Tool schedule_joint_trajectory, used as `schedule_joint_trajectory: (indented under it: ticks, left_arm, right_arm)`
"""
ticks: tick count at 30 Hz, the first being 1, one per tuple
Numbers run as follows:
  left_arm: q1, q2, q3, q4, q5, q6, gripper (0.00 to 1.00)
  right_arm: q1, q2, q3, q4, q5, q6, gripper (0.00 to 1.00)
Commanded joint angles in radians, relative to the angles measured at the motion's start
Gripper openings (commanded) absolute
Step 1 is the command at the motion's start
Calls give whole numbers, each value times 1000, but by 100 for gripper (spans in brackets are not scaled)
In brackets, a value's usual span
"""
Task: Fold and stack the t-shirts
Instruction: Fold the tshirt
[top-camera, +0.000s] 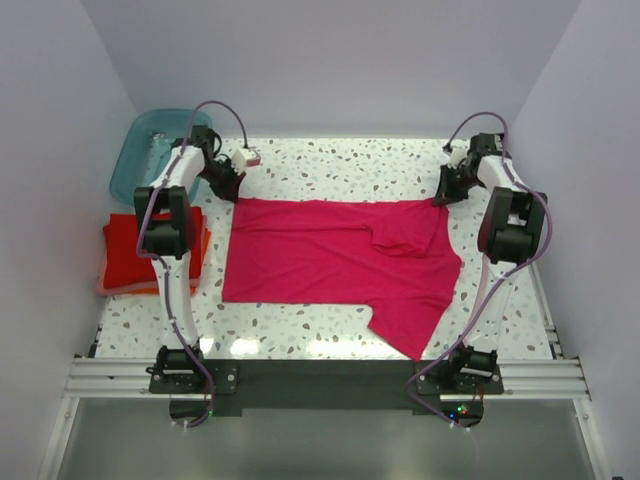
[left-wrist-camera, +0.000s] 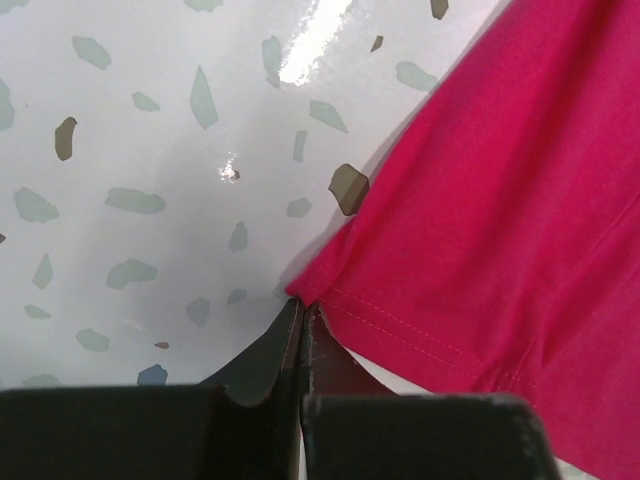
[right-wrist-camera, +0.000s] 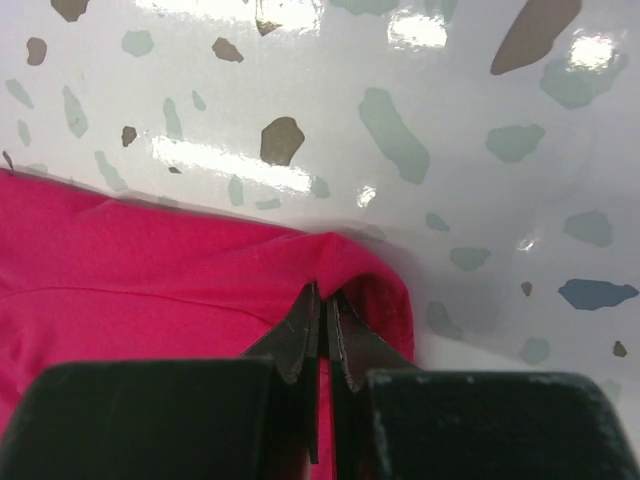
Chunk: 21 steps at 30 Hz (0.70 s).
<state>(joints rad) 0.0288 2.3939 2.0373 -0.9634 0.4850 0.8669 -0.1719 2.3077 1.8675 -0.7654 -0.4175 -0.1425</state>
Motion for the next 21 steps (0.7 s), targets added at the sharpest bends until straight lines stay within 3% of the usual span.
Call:
schedule_joint_trajectory:
  ticks: [1, 8, 18, 19, 20, 21]
  left_arm:
    - [13, 7, 20, 44, -8, -46, 0]
    - [11, -15, -14, 262, -25, -193, 0]
    - [0, 89, 96, 399, -82, -351, 0]
    - [0, 94, 107, 400, -86, -359, 0]
    - [0, 97, 124, 397, -86, -365, 13]
    - [0, 94, 129, 396, -83, -373, 20]
  right_arm:
    - [-9, -73, 18, 70, 65, -2, 0]
    - [-11, -53, 64, 166, 187, 12, 0]
    - [-3, 58, 235, 255, 269, 18, 0]
    - [-3, 77, 255, 239, 267, 20, 5]
    - [-2, 85, 293, 229, 249, 17, 11]
    - [2, 90, 311, 204, 246, 14, 25]
